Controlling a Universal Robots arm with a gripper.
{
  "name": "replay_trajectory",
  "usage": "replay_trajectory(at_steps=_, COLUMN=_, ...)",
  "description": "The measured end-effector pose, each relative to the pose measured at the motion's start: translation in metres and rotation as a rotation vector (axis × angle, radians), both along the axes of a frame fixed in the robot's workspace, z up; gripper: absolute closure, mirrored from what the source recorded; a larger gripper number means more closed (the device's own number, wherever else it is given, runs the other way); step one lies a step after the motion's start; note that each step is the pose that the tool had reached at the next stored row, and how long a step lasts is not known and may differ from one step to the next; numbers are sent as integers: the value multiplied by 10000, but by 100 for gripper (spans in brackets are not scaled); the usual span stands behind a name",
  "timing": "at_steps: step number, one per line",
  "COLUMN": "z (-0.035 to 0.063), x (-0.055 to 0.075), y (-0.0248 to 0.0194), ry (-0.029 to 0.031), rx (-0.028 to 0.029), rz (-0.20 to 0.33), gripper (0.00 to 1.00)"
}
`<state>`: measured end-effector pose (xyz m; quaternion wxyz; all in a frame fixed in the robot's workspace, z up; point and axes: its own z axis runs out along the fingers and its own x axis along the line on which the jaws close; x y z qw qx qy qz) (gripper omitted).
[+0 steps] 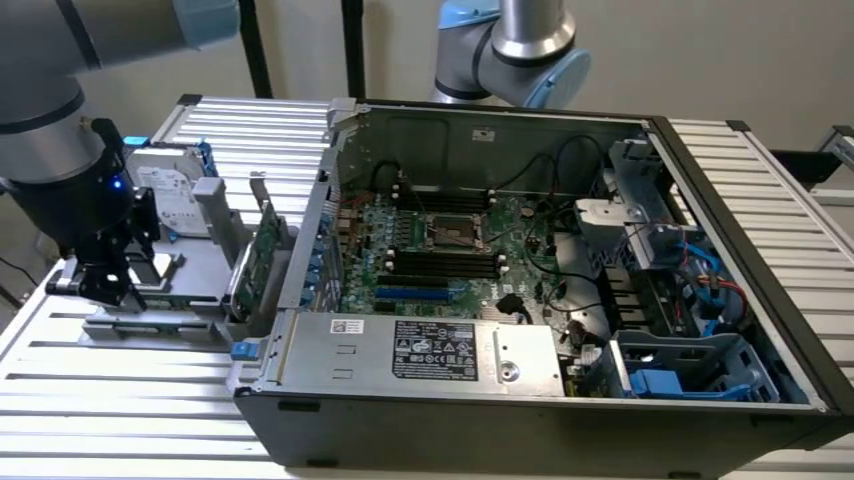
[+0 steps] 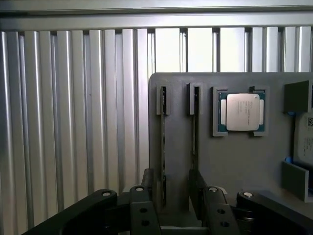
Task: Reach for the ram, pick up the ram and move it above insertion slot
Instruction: 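Pick up the ram and move it above insertion slot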
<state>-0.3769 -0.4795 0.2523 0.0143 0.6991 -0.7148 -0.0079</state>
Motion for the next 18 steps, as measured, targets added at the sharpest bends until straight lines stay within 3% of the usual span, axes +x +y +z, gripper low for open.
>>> replay_trajectory(at_steps=13, z=-237, x=0, y=-36, ry=0, rx=1, rz=0, gripper=58)
replay_trajectory(at_steps=18, z=-327, x=-11, y=-56, ry=1, rx=34, rz=0, gripper=58)
